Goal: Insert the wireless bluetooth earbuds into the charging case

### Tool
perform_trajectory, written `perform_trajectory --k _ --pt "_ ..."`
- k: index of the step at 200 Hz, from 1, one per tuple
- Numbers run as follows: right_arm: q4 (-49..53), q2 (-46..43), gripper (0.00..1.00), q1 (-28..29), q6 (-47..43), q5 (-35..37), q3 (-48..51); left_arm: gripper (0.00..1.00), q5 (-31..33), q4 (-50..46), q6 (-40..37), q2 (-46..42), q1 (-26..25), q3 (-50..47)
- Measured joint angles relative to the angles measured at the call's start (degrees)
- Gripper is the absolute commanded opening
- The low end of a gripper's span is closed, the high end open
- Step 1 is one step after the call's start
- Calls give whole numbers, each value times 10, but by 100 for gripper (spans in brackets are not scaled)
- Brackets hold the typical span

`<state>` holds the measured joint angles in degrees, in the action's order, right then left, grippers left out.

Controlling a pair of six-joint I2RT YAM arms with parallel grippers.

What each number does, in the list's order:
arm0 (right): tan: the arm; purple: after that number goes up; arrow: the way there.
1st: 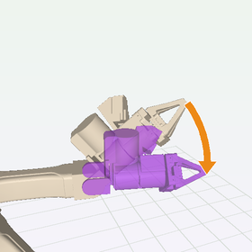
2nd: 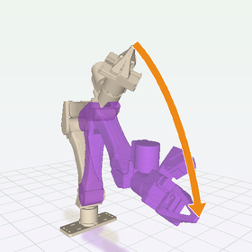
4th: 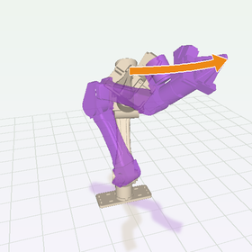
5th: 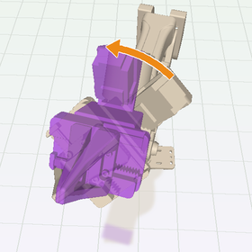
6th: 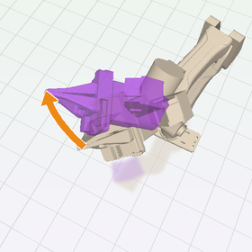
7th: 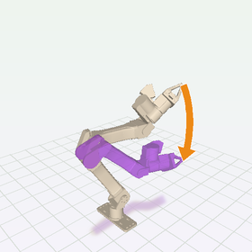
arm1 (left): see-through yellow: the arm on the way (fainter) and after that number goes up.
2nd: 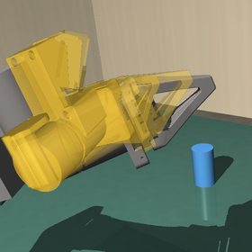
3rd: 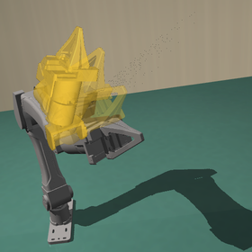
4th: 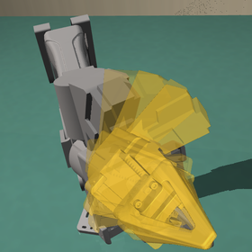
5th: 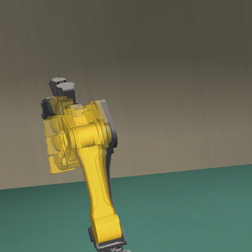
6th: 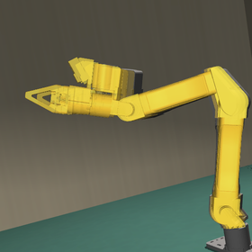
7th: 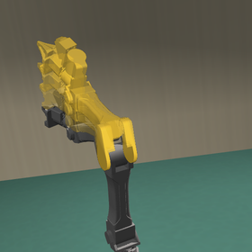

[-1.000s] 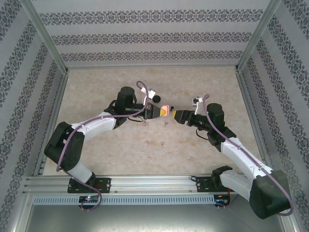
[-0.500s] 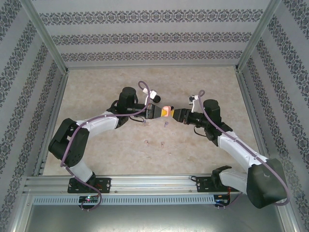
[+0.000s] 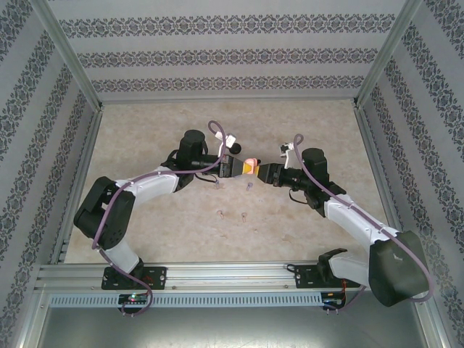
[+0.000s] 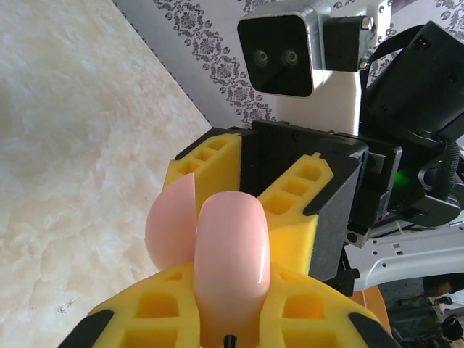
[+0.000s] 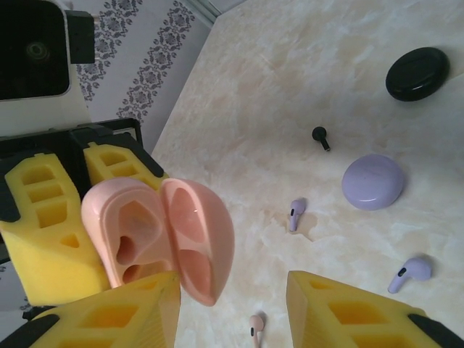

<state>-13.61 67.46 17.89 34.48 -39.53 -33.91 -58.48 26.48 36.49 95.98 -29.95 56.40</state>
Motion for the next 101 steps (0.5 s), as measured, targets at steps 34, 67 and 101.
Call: perform_trajectory --k 34,67,101 --pt "0 10 38 7 0 0 0 0 0 0 0 1 0 0" --pt "-2 25 36 7 -2 0 -6 0 2 0 0 1 0 0" --pt "-5 28 32 7 -2 0 -11 0 0 0 0 1 -1 0"
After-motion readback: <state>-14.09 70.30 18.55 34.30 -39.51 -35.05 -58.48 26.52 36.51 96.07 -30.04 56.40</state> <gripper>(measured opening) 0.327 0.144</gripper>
